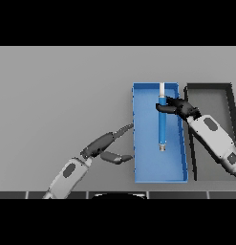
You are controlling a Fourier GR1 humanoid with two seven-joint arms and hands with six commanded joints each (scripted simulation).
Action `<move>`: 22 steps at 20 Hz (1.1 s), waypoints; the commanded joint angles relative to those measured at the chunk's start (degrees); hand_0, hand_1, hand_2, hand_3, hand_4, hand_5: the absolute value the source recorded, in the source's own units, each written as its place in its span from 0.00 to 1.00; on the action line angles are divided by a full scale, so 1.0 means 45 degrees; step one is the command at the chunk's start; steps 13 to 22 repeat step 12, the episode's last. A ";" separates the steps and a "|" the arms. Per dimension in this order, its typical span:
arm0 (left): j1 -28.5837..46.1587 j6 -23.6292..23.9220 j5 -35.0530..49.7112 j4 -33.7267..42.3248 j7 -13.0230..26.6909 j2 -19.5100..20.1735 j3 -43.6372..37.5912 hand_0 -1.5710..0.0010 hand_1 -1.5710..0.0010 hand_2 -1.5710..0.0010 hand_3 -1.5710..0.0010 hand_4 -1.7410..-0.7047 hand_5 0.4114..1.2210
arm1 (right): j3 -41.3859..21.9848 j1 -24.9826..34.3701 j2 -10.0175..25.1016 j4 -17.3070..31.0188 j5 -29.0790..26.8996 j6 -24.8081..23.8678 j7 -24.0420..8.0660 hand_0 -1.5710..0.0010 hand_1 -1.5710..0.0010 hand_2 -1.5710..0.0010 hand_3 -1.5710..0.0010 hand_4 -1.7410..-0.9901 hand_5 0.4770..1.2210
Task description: Pick up the blue pipe and place it into the blue bin.
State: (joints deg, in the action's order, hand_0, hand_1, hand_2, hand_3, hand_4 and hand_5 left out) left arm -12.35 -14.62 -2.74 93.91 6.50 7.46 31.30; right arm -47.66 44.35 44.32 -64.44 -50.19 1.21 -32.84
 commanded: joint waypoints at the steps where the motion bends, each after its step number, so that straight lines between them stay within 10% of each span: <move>1: 0.0063 -0.0022 -0.0015 -0.0094 -0.0037 0.0027 0.0008 1.00 1.00 1.00 1.00 0.83 0.08 | 0.0055 -0.0047 0.0141 -0.0183 -0.0068 -0.0071 -0.0023 0.76 0.88 0.95 0.98 0.79 0.42; 6: 0.0011 0.0018 -0.0067 -0.0187 0.0078 -0.0011 0.0001 1.00 1.00 1.00 1.00 0.83 0.08 | 0.0240 -0.0143 0.0038 -0.0174 -0.0507 0.0236 0.0122 0.92 0.96 0.98 0.99 0.78 0.45; 22: 0.0125 -0.0013 -0.0059 -0.0192 -0.0023 0.0103 -0.0035 1.00 1.00 1.00 1.00 0.83 0.08 | 0.0166 -0.0097 -0.0009 -0.0099 -0.0346 0.0244 0.0243 0.86 0.94 0.98 1.00 0.78 0.43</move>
